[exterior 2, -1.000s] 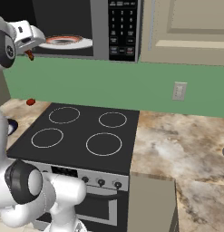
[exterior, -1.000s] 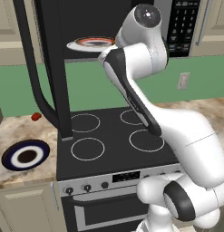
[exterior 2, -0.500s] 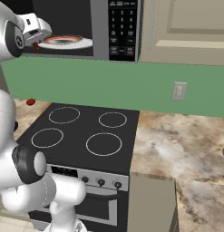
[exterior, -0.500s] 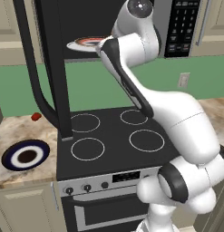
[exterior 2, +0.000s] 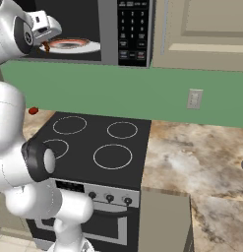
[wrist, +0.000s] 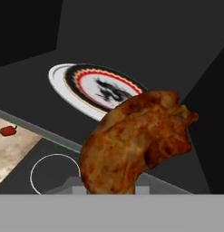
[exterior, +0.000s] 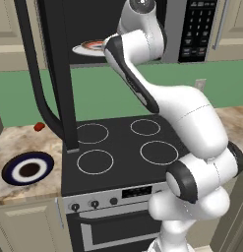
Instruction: Pick the chicken drumstick from the counter and place it in the microwave. Then turn on the microwave.
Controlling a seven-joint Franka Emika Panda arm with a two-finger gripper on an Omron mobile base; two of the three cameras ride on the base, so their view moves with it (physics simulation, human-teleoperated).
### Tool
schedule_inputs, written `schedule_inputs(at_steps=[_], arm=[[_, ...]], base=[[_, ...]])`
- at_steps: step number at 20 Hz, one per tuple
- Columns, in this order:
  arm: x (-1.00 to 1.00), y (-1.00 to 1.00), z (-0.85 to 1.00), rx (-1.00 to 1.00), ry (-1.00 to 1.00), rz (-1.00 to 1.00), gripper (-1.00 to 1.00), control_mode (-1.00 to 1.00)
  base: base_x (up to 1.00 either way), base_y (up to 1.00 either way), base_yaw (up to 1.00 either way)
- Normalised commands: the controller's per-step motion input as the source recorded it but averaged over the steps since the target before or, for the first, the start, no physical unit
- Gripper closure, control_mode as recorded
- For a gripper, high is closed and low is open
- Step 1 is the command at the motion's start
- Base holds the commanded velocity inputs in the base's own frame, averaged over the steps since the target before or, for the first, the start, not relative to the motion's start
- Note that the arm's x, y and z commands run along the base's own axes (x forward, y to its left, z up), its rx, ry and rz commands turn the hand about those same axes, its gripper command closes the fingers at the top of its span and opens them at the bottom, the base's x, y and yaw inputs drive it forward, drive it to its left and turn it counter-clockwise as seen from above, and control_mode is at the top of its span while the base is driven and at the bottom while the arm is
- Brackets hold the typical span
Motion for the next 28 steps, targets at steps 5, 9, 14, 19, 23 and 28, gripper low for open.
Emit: schedule_inputs(at_steps=[5, 9, 14, 19, 23, 28], arm=[[0.4, 0.0, 0.0, 0.03, 0.03, -0.03, 1.0, -1.0], [0.37, 0.0, 0.0, 0.05, 0.05, -0.03, 1.0, -1.0], [0.34, 0.0, 0.0, 0.03, 0.03, -0.02, 1.0, -1.0], [0.28, 0.0, 0.0, 0.0, 0.01, -0.02, 1.0, -1.0], [0.32, 0.0, 0.0, 0.01, 0.02, -0.02, 1.0, -1.0], [0.23, 0.0, 0.0, 0.01, 0.03, -0.01, 1.0, -1.0]], base=[[0.0, 0.0, 0.0], [0.0, 0.0, 0.0], [0.0, 0.0, 0.0], [0.0, 0.0, 0.0], [0.0, 0.0, 0.0], [0.0, 0.0, 0.0]])
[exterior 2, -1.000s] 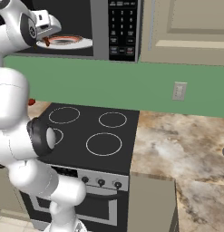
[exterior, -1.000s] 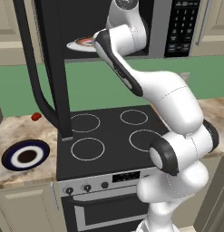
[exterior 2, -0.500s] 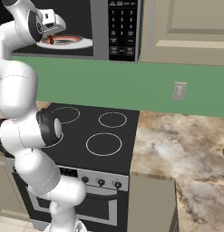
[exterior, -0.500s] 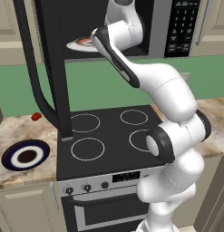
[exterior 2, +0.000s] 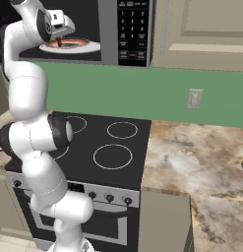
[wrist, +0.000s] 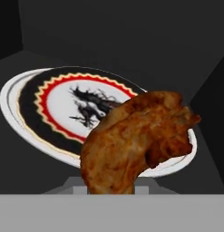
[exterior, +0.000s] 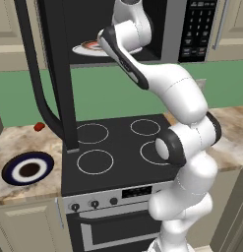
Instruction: Pick the chicken drumstick from the counter and place it in the microwave. Then turn on the microwave.
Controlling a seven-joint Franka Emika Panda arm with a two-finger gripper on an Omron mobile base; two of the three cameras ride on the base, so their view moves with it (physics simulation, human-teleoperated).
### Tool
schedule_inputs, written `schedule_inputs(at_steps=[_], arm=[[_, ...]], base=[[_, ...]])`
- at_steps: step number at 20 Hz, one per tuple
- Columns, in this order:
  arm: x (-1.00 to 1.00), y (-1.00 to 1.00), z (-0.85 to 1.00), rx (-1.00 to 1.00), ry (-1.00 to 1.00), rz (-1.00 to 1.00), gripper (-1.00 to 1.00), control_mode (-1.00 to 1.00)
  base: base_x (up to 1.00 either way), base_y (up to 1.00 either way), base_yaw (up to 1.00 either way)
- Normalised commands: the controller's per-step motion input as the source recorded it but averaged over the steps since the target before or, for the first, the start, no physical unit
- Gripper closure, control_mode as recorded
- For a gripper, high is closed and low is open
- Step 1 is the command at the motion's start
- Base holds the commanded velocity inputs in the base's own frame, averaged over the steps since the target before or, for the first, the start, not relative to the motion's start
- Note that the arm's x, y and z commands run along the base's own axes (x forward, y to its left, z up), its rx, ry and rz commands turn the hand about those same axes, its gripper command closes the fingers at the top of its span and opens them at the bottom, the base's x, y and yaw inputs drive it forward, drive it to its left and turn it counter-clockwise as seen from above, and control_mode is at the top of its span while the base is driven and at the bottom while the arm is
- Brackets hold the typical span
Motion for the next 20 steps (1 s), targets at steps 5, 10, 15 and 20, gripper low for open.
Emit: schedule_inputs(at_steps=[5, 10, 15, 20], arm=[[0.27, 0.0, 0.0, 0.02, 0.04, -0.01, 1.0, -1.0], [0.21, 0.0, 0.0, 0.02, 0.04, 0.0, 1.0, -1.0], [0.14, 0.0, -0.02, 0.01, 0.04, 0.0, 1.0, -1.0], [0.17, 0.0, -0.1, 0.0, 0.06, -0.01, 1.0, -1.0]], base=[[0.0, 0.0, 0.0], [0.0, 0.0, 0.0], [0.0, 0.0, 0.0], [0.0, 0.0, 0.0]])
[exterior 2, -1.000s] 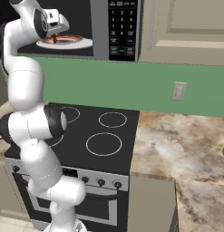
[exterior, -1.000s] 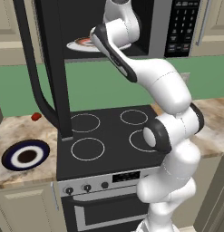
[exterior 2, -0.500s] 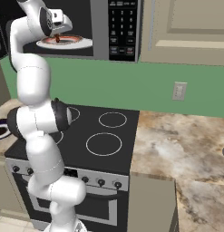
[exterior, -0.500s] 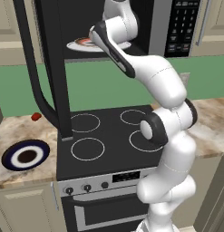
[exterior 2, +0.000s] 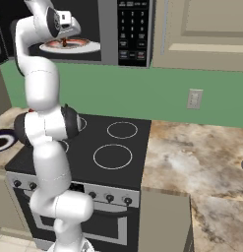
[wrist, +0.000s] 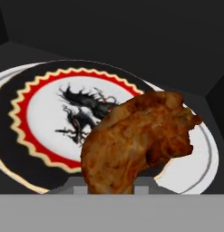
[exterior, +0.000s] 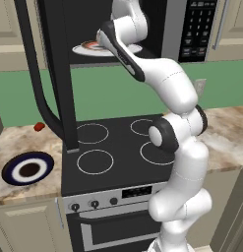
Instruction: Pick the chicken drumstick from the counter and place it in the microwave. Then turn on the microwave.
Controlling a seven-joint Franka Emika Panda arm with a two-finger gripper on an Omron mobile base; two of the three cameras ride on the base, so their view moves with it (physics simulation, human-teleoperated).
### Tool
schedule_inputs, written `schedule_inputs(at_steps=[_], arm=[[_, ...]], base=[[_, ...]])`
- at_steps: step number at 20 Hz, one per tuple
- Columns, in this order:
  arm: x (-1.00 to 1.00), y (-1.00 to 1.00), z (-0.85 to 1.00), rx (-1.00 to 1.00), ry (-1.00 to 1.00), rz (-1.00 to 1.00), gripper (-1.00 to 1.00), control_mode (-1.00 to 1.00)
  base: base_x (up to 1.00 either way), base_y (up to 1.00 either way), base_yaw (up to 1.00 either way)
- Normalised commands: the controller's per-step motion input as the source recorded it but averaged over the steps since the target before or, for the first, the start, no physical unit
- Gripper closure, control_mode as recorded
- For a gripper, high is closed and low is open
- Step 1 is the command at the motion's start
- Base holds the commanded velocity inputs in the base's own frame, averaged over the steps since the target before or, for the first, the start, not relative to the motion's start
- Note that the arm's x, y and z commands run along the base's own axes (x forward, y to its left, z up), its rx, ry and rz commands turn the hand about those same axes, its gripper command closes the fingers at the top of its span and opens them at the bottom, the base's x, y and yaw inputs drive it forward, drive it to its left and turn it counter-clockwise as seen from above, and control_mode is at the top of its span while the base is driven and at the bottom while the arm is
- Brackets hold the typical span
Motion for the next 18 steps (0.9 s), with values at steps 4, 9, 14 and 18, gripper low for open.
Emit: schedule_inputs(at_steps=[4, 9, 14, 18], arm=[[0.11, 0.0, -0.03, 0.0, 0.04, 0.0, 1.0, -1.0], [0.08, 0.0, 0.0, 0.01, 0.04, 0.0, 1.0, -1.0], [0.0, 0.0, -0.01, 0.0, 0.07, 0.0, -1.0, -1.0], [-0.13, -0.13, 0.0, 0.0, 0.01, -0.01, -1.0, -1.0]], base=[[0.0, 0.0, 0.0], [0.0, 0.0, 0.0], [0.0, 0.0, 0.0], [0.0, 0.0, 0.0]])
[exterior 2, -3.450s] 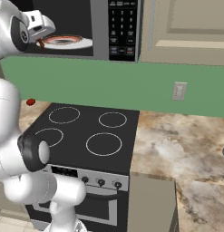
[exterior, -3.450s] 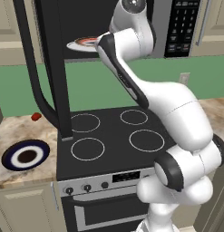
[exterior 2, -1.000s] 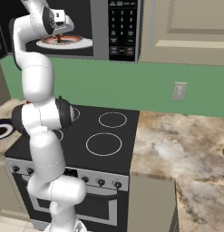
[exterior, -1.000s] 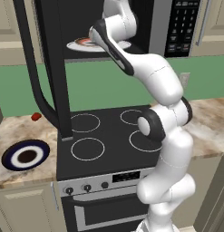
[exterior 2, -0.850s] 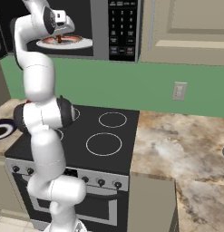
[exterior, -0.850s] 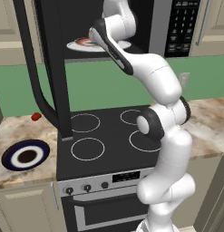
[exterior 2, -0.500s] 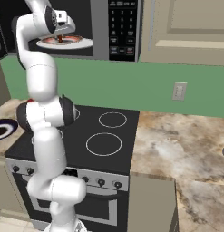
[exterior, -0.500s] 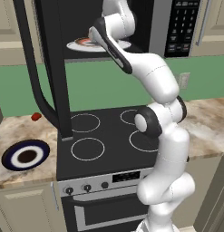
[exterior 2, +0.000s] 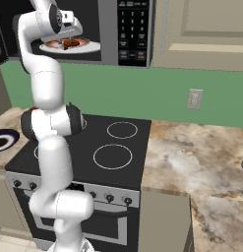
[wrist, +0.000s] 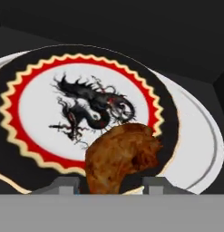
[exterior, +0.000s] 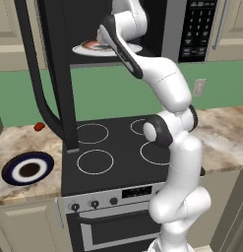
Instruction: Pick the chicken drumstick from the counter and place it in the microwave. Then turn on the microwave.
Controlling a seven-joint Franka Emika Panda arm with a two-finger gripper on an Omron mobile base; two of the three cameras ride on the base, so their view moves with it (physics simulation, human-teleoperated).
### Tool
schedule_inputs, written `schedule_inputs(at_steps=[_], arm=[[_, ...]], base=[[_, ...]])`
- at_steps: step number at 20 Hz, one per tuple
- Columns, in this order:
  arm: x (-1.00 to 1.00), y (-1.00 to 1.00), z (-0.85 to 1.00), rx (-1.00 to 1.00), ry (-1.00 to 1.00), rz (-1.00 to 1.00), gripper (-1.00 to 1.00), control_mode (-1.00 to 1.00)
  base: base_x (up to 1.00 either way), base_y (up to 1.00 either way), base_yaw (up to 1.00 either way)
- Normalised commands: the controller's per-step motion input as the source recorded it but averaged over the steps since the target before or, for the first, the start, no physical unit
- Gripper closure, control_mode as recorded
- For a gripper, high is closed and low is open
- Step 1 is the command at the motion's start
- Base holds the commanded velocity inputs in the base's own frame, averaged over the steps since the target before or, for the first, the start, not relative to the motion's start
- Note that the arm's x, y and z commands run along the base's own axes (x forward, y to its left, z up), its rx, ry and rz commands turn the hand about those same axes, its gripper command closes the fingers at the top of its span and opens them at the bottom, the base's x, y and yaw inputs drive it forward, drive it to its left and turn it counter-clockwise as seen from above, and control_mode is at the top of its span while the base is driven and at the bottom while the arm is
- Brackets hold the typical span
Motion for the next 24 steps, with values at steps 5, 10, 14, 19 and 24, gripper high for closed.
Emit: schedule_inputs(at_steps=[5, 10, 14, 19, 24], arm=[[-0.39, -0.27, 0.0, 0.0, 0.0, 0.0, -1.0, -1.0], [-0.81, -0.19, 0.0, 0.0, -0.06, -0.01, -1.0, -1.0], [-1.0, -0.26, 0.0, 0.0, -0.11, -0.01, -1.0, -1.0], [-1.0, -0.2, -0.08, 0.0, -0.06, -0.02, -1.0, -1.0], [-1.0, -0.12, -0.29, 0.0, 0.0, -0.04, -1.0, -1.0]], base=[[0.0, 0.0, 0.0], [0.0, 0.0, 0.0], [0.0, 0.0, 0.0], [0.0, 0.0, 0.0], [0.0, 0.0, 0.0]])
